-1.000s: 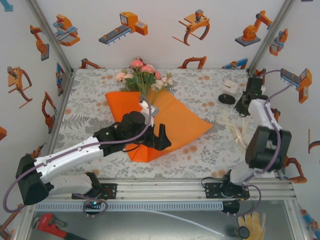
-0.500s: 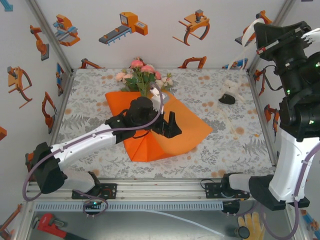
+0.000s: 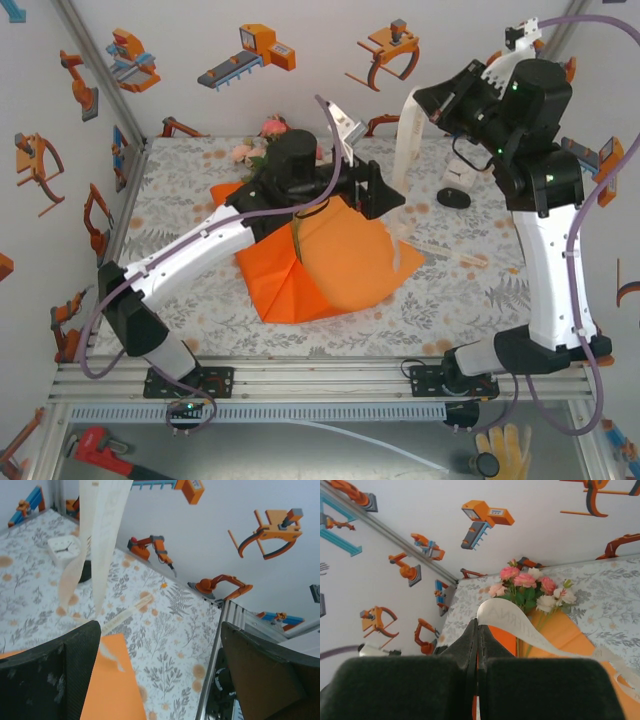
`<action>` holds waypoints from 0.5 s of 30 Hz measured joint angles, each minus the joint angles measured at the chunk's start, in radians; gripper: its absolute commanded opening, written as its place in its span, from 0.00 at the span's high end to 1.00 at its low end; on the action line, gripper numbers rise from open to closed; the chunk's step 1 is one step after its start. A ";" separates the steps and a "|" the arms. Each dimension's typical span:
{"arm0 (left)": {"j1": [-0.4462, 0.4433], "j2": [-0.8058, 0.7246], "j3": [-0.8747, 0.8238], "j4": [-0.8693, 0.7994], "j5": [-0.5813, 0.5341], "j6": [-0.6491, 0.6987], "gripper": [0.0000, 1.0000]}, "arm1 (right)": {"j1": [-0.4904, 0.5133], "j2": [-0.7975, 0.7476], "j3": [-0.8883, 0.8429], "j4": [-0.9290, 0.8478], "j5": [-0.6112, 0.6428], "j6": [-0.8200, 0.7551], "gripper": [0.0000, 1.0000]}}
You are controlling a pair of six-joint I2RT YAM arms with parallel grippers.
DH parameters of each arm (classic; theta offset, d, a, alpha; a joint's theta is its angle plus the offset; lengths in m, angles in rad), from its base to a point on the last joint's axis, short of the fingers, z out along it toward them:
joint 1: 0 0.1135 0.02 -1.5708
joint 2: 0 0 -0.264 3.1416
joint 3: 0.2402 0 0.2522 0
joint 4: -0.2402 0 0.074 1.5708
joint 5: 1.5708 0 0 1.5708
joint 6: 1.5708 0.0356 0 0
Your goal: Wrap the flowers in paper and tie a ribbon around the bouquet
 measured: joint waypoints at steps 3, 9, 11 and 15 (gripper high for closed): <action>0.002 0.024 0.052 -0.014 -0.005 0.011 0.08 | 0.020 -0.042 -0.023 0.016 -0.007 0.000 1.00; 0.010 0.037 0.098 -0.028 -0.085 0.006 0.17 | 0.068 -0.119 -0.105 0.067 -0.012 0.002 1.00; 0.017 0.047 0.100 -0.021 -0.091 -0.010 0.25 | 0.076 -0.126 -0.128 0.084 -0.015 0.006 1.00; 0.036 0.093 0.119 0.010 -0.017 -0.055 0.55 | 0.080 -0.123 -0.150 0.089 -0.014 0.007 1.00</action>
